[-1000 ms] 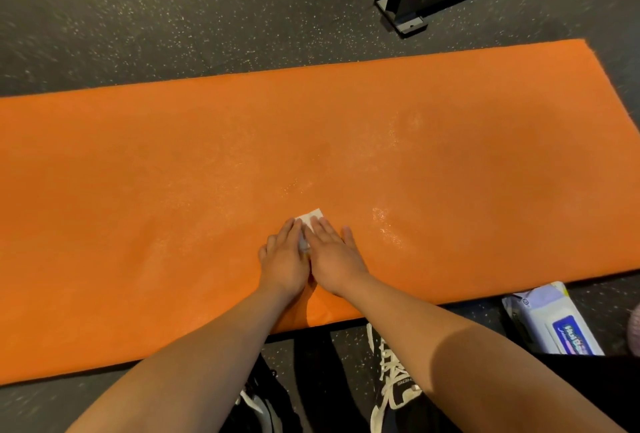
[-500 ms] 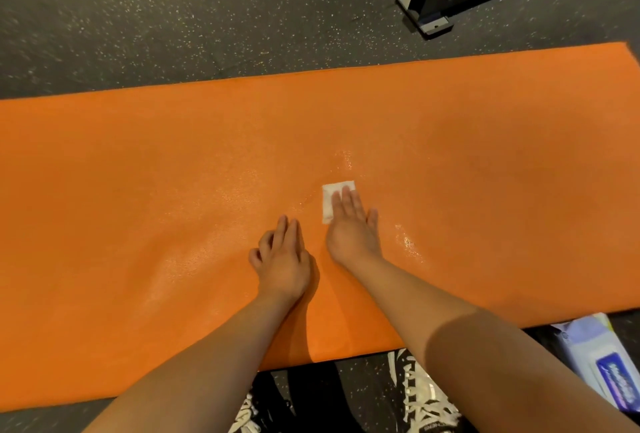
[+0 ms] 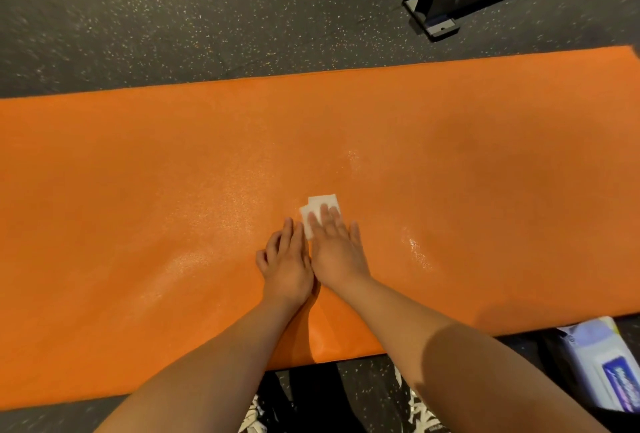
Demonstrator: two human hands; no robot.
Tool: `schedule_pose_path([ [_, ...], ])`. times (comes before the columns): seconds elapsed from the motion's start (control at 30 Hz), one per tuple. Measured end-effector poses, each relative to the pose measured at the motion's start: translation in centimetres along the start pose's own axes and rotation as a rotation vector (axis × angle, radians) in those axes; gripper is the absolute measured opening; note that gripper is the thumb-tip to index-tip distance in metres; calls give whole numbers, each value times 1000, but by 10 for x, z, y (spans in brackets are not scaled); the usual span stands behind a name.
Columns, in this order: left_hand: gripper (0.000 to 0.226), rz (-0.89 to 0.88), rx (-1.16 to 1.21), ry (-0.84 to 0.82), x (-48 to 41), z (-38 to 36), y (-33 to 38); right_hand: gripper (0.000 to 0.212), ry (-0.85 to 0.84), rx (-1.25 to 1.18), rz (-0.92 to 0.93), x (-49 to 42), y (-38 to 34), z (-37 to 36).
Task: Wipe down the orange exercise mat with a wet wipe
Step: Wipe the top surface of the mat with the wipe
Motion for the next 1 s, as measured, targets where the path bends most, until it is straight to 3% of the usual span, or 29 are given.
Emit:
schedule_pose_path([
  [0.1, 56, -8, -29, -23, 1, 2, 1, 59, -13, 75, 115, 6, 12, -3],
  [0.23, 58, 0, -67, -55, 3, 4, 4, 61, 83, 10, -136, 8, 42, 8],
  [0.3, 57, -7, -44, -55, 4, 4, 4, 61, 76, -27, -177, 12, 34, 6],
  [0.5, 56, -16, 8, -47, 4, 6, -2, 54, -53, 78, 197, 23, 15, -14],
  [0.67, 54, 13, -38, -108, 3, 6, 3, 56, 111, -54, -208, 5, 47, 7],
  [0.73, 55, 19, -34, -79, 3, 8, 2, 55, 82, -61, -140, 3, 29, 3],
  [0.87, 55, 39, -28, -14, -3, 10, 4, 55, -19, 43, 213, 0, 6, -8],
  [0.93, 57, 46, -55, -23, -9, 14, 7, 56, 13, 97, 197, -12, 19, 0],
  [1.0, 59, 69, -86, -66, -15, 18, 8, 57, 87, 69, 13, -20, 35, 15],
])
Point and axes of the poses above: each hand's wrist, its own x-axis away from the middle knuckle, its own z-axis out of the back of the hand, y = z × x, the point moved 2 cm from there along -x, towards the middle knuckle, and after that the axes turned 4 degrees about -y, right-handed, at the moved point
